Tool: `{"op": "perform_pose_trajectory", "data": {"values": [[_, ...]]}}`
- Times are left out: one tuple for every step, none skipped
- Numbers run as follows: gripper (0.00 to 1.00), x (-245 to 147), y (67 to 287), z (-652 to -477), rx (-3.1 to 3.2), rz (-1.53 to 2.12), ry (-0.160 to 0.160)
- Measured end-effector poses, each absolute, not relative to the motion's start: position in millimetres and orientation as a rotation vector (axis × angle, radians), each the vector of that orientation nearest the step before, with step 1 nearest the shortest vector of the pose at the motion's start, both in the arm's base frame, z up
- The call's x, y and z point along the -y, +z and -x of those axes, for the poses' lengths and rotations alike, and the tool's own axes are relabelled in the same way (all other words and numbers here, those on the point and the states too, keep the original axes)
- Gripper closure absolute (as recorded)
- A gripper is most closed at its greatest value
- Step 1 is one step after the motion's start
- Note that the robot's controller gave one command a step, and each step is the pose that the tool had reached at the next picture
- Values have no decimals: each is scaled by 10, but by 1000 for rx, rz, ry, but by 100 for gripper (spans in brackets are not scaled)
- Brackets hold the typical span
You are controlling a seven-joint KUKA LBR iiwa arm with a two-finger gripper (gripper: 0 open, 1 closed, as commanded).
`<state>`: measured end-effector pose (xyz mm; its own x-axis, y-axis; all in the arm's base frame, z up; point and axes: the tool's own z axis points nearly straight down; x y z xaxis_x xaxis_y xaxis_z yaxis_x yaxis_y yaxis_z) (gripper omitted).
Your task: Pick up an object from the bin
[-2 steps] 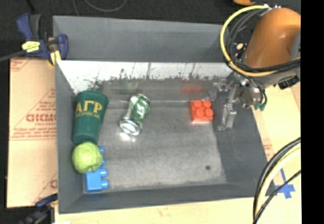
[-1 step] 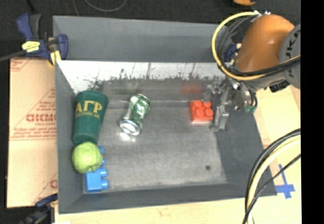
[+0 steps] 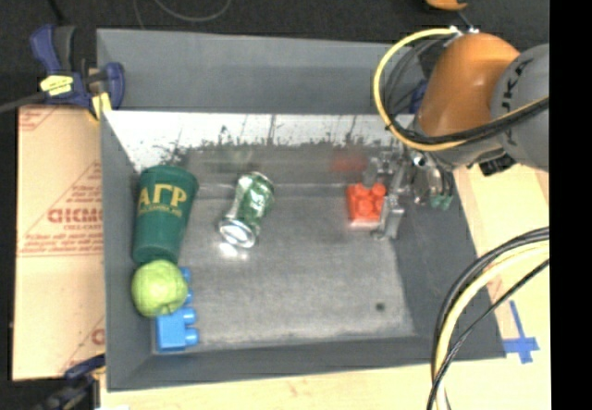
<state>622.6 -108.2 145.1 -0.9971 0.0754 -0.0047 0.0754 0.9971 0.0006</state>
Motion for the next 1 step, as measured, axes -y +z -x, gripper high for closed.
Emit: {"op": "perform_pose_trajectory", "data": {"values": [[0,1038,1359,-6382,-3129,-198,1]]}}
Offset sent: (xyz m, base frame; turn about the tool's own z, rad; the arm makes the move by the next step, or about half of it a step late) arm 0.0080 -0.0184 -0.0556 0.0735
